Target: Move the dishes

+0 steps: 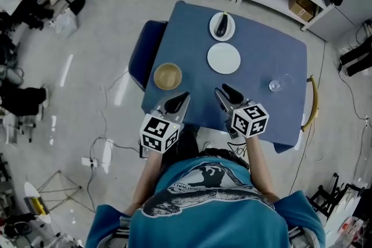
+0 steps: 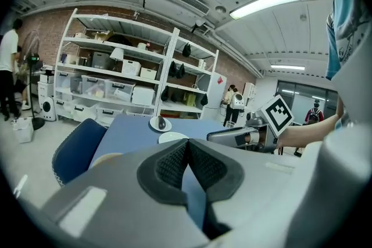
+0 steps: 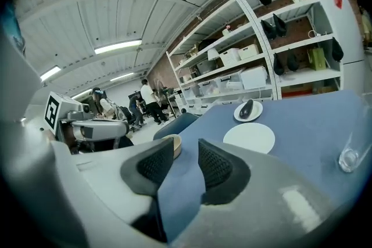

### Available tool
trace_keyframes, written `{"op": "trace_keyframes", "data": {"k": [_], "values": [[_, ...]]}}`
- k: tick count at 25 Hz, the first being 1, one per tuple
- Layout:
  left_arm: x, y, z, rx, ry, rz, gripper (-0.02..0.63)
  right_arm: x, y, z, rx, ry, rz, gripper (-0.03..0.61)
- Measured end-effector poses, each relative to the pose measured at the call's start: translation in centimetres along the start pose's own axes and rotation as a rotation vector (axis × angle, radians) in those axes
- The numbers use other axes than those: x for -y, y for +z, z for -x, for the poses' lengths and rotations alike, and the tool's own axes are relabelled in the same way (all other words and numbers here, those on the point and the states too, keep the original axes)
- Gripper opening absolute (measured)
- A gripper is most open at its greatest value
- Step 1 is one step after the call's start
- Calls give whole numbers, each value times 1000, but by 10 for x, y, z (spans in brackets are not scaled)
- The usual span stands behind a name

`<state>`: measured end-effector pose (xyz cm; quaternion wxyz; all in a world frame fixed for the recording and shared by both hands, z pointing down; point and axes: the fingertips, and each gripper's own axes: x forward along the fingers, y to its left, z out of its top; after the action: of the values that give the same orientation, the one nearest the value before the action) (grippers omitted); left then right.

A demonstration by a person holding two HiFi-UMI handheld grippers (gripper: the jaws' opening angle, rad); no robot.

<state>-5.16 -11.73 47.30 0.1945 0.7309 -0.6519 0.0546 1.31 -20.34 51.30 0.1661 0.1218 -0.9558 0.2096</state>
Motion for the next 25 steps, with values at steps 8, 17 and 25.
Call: {"op": "trace_keyframes", "data": {"k": [8, 17, 25], "values": [[87, -24, 12, -7, 32, 5, 14, -19, -19, 65, 10, 96, 74, 135], [154, -53, 46, 47, 81, 84, 14, -44, -49, 132, 38, 171, 116, 95], [196, -60, 75, 53, 119, 62, 14, -65, -56, 167, 70, 201, 126, 14]]}}
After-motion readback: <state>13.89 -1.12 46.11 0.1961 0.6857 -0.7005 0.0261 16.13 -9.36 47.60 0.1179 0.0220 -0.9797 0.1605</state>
